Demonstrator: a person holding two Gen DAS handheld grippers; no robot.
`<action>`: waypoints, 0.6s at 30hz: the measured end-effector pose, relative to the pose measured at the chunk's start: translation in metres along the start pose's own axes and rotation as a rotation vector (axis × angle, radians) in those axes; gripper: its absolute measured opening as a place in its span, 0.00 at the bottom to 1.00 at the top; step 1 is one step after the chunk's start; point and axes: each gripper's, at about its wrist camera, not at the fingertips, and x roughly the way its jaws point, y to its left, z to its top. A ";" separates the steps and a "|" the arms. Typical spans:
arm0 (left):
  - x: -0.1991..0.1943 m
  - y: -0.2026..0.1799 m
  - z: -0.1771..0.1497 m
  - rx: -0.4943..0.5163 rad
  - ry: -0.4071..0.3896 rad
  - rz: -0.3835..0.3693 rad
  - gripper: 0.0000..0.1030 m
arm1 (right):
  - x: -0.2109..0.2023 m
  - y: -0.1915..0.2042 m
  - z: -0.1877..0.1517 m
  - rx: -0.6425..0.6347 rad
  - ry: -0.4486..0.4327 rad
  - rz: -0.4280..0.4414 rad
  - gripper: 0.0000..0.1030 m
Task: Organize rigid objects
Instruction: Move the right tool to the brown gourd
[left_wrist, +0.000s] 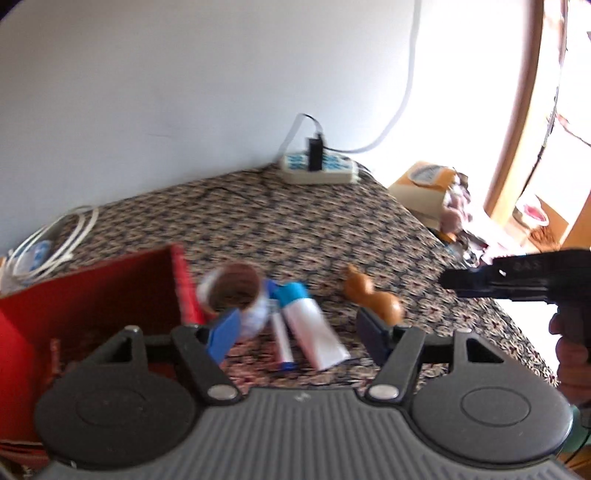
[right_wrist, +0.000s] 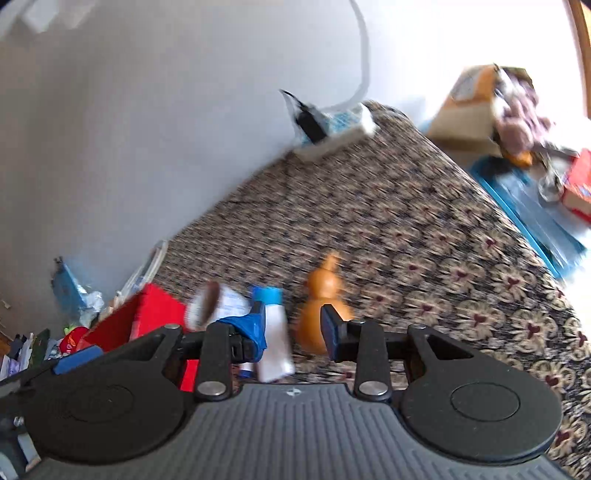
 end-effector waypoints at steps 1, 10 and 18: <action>0.008 -0.008 -0.001 0.004 0.011 -0.006 0.65 | 0.002 -0.008 0.002 0.013 0.012 0.003 0.14; 0.084 -0.049 -0.006 -0.051 0.117 -0.142 0.81 | 0.053 -0.046 0.021 0.127 0.190 0.101 0.15; 0.135 -0.059 0.000 -0.085 0.174 -0.117 0.82 | 0.095 -0.050 0.034 0.163 0.266 0.155 0.17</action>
